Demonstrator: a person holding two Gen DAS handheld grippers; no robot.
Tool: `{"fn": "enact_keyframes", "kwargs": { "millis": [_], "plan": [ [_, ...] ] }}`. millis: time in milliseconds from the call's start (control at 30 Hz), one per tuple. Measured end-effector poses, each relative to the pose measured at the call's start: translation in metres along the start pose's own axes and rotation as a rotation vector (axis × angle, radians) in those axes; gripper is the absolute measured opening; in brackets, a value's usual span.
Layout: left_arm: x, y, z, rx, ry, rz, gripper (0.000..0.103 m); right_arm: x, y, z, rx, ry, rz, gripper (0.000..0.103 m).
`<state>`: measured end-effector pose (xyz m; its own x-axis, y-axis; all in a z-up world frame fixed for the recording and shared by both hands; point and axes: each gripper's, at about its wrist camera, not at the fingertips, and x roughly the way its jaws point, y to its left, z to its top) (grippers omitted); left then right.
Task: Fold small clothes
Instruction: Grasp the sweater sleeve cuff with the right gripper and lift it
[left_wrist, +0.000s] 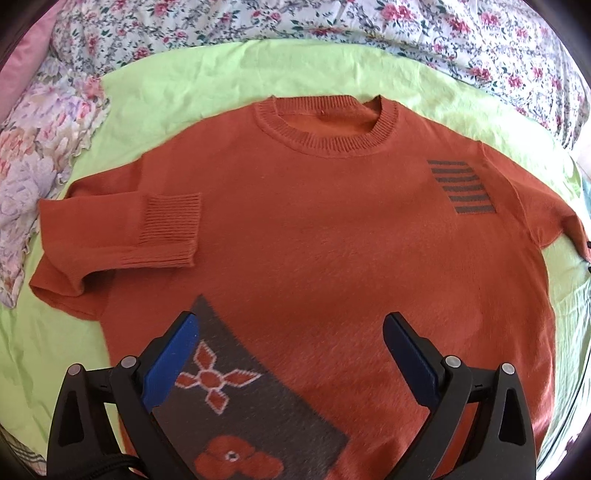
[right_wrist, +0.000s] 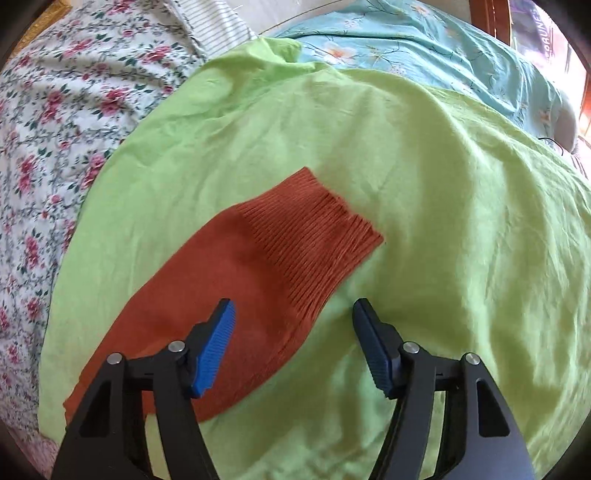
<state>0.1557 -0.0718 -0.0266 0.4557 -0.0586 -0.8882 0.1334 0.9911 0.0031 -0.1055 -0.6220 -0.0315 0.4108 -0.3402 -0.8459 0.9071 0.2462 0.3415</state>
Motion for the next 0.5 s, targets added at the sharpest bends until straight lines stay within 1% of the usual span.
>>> {"fn": "enact_keyframes", "kwargs": {
  "millis": [33,67,100,133,167,200,233,300,400,500],
  "plan": [
    [0.002,-0.002,0.002,0.000,0.003,-0.002,0.099,0.003,-0.003,0.006,0.007,-0.006,-0.007,0.054],
    [0.004,-0.004,0.003,-0.001,0.005,-0.005,0.099,0.006,-0.003,0.012,0.003,-0.023,-0.025,0.050],
    [0.006,-0.005,0.006,-0.003,0.004,-0.008,0.099,0.003,-0.006,0.013,-0.005,-0.032,-0.036,0.034],
    [0.007,-0.006,0.007,-0.007,0.005,-0.011,0.099,0.002,-0.004,0.016,-0.012,-0.038,-0.034,0.010],
    [0.007,-0.006,0.009,-0.011,0.004,-0.015,0.099,0.000,-0.002,0.019,-0.015,-0.041,0.005,0.008],
    [0.008,-0.006,0.011,-0.016,0.003,-0.019,0.099,-0.002,0.003,0.020,-0.022,-0.046,0.013,0.008],
    [0.008,-0.006,0.012,-0.019,0.002,-0.022,0.099,-0.006,0.010,0.020,-0.045,-0.058,0.021,0.008],
    [0.008,-0.005,0.013,-0.024,-0.001,-0.026,0.099,-0.021,0.030,0.014,-0.107,-0.082,0.078,0.008],
    [0.005,0.001,0.014,-0.035,-0.009,-0.035,0.099,-0.041,0.075,-0.001,-0.200,-0.081,0.216,0.008],
    [0.001,0.013,0.010,-0.055,-0.012,-0.041,0.099,-0.058,0.132,-0.036,-0.306,-0.038,0.378,0.008]
  ]
}}
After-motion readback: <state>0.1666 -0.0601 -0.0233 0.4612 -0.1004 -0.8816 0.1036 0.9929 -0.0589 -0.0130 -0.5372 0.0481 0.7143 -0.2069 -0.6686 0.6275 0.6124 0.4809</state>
